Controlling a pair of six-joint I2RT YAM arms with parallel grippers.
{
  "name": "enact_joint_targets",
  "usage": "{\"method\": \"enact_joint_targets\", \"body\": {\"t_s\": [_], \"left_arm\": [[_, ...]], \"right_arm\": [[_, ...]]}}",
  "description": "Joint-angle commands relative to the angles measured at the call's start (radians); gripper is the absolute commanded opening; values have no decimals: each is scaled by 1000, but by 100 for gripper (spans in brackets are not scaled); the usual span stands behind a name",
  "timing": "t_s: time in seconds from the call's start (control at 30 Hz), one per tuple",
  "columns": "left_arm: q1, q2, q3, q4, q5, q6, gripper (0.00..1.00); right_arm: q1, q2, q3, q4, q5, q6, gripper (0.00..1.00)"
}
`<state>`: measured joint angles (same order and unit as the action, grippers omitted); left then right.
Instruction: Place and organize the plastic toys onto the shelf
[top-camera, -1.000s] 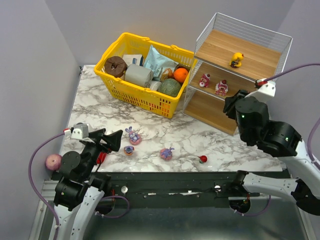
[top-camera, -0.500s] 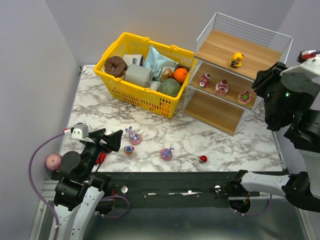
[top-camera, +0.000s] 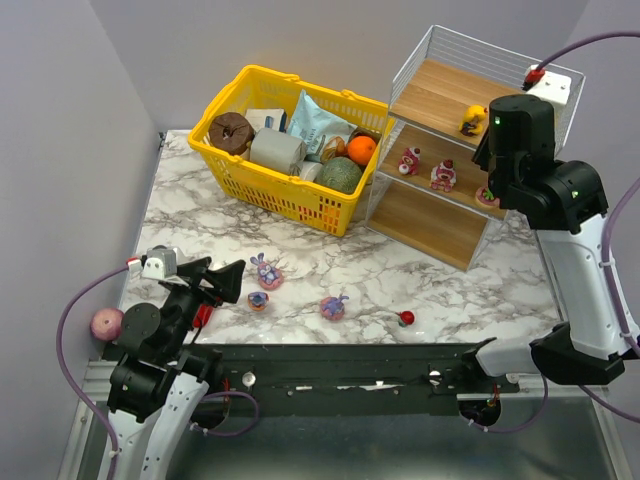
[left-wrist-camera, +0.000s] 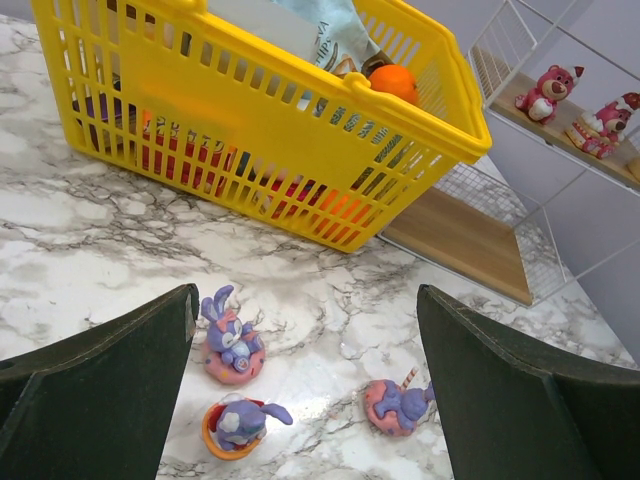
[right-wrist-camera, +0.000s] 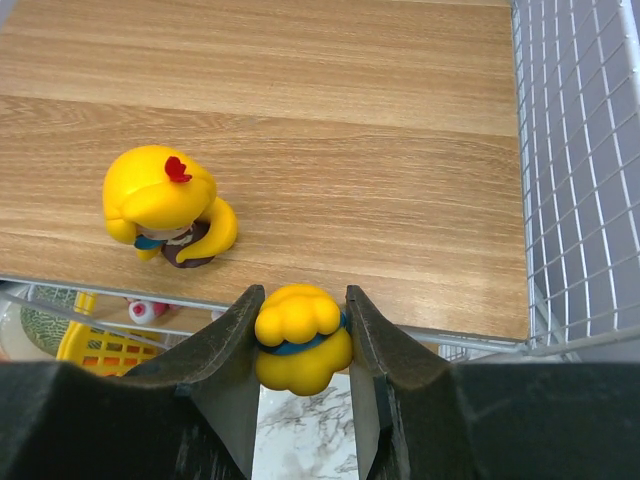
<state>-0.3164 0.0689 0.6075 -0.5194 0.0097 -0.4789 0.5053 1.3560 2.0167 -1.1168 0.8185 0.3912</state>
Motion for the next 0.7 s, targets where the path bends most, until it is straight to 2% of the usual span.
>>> {"method": "enact_joint_targets", "body": {"t_s": [0.0,0.5,0.67], "left_arm": [[-3,-15,-2,-4,4,5,99],[-3,-18,-3,-5,3,3,99],[-3,-15,-2,-7,1,3,99]], "right_arm": [[-25,-11,43,-40,-22,-2,1],[-120,-21,4,-17,-74,-12,1],[-145,-15,-16,-9,-97,-14,5]]}}
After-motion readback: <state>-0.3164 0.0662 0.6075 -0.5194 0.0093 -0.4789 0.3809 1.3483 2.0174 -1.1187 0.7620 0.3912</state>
